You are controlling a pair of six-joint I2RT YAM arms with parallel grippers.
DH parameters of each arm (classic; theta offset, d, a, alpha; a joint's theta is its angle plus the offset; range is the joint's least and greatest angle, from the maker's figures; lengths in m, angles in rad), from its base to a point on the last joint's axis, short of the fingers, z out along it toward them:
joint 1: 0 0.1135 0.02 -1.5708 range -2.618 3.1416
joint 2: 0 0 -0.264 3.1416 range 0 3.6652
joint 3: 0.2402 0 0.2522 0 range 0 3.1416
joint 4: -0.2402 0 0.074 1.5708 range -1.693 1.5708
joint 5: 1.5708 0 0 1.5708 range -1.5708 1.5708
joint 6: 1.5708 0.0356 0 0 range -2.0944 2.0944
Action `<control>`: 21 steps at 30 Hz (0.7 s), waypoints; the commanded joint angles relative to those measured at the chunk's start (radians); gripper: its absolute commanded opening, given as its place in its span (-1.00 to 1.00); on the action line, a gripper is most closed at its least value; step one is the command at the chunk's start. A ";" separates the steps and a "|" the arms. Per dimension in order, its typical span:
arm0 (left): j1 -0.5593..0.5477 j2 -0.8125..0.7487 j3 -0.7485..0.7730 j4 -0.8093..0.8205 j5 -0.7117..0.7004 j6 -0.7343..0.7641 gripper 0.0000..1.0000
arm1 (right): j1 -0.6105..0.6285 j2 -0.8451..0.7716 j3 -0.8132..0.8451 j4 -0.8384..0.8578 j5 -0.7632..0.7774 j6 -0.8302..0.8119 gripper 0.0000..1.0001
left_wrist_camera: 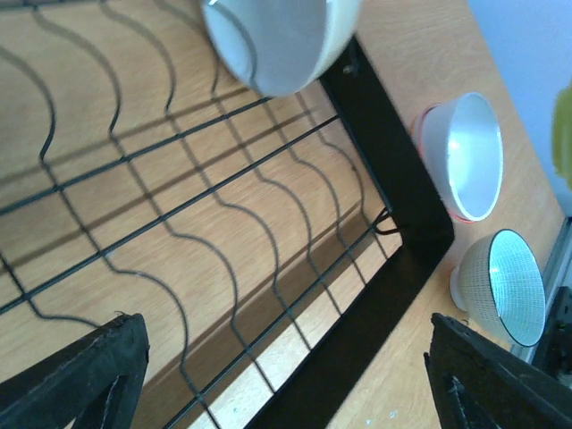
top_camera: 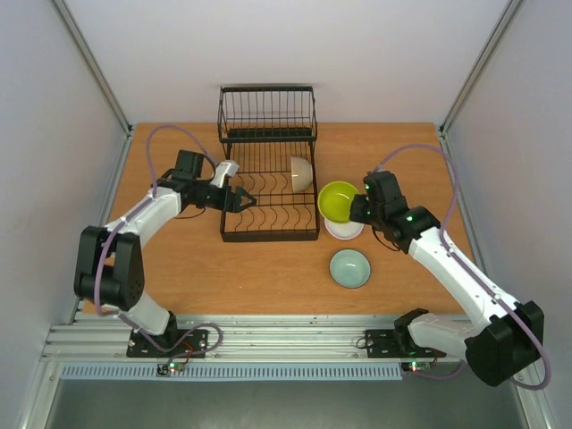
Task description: Load the bowls into the dish rack
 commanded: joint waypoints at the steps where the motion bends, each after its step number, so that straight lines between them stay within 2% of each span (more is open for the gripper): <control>1: -0.043 -0.106 -0.008 0.015 -0.115 0.054 0.71 | 0.080 0.079 0.100 0.046 -0.010 -0.026 -0.98; 11: -0.046 -0.225 0.000 -0.028 -0.185 0.078 0.75 | 0.224 0.385 0.287 0.119 -0.010 -0.027 -0.98; 21: -0.045 -0.167 0.023 -0.080 -0.146 0.096 0.70 | 0.321 0.578 0.445 0.125 0.010 -0.064 -0.98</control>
